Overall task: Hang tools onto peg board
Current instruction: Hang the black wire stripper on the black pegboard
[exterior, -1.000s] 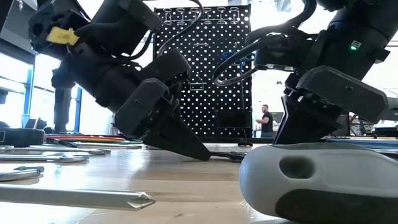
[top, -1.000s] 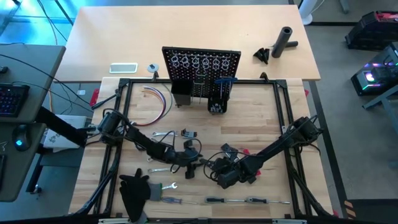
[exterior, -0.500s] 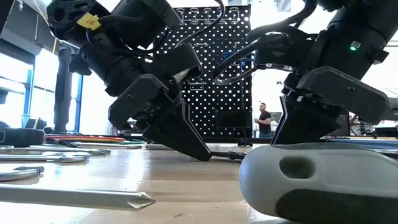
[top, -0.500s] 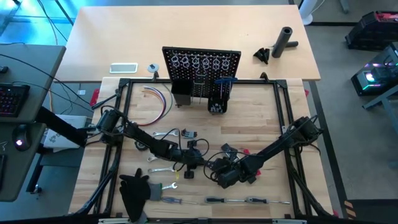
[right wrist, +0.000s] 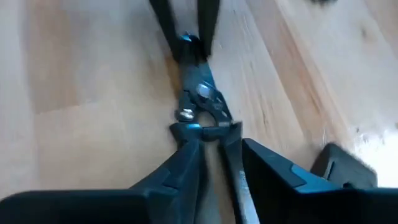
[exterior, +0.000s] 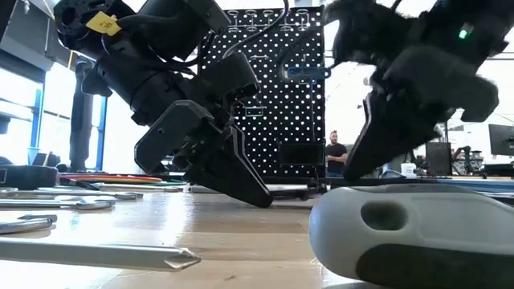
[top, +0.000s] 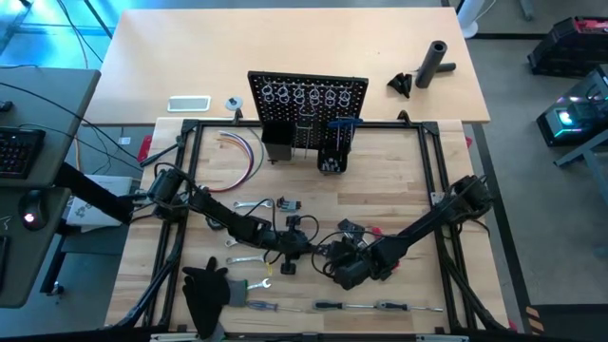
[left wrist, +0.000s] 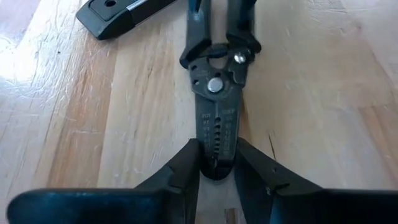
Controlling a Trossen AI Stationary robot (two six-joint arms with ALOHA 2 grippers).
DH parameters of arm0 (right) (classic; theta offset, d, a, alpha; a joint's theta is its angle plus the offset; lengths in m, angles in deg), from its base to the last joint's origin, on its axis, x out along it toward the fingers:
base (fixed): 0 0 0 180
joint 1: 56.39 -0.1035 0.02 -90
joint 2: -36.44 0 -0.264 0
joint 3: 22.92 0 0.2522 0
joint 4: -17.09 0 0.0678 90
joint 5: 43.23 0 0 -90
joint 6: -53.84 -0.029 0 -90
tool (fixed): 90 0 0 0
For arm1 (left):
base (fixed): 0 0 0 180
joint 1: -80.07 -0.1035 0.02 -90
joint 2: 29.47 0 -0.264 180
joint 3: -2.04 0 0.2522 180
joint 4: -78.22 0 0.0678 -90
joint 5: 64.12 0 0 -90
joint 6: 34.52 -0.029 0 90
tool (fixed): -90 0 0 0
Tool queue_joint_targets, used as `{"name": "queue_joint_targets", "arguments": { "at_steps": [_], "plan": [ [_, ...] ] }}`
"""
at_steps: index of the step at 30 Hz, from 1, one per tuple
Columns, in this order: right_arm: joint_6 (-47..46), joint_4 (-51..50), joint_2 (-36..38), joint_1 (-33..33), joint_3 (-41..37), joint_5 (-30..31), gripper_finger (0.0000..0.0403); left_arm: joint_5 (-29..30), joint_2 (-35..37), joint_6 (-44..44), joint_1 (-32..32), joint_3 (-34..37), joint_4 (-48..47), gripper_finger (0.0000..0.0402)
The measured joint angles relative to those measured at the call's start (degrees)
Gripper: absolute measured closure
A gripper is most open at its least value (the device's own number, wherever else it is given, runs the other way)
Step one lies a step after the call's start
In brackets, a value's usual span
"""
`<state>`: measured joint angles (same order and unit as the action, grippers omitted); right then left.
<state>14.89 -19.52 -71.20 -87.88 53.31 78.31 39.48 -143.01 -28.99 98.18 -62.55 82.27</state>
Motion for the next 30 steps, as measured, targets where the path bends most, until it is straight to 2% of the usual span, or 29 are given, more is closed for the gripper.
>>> {"name": "queue_joint_targets", "arguments": {
  "at_steps": [6, 11, 25, 30],
  "plan": [
    [4.8, 0.3, 1.1, -1.8, 0.0, 3.0, 0.0268, -0.7, 0.9, -1.4, 0.0, 0.0, 0.0, 0.0363],
    [7.0, 0.1, 1.2, -2.9, 0.0, 2.7, 0.0266, -0.7, 1.0, -1.5, -0.1, 0.0, 0.2, 0.0397],
    [9.3, -2.7, 1.2, -0.6, 0.0, 2.2, 0.0265, -1.1, 0.9, -1.6, 0.0, 0.0, 1.4, 0.0398],
    [11.0, -1.0, 1.1, 1.8, 0.0, -2.7, 0.0273, -1.3, 0.9, -1.6, 0.0, 0.0, 1.5, 0.0398]
  ]
}}
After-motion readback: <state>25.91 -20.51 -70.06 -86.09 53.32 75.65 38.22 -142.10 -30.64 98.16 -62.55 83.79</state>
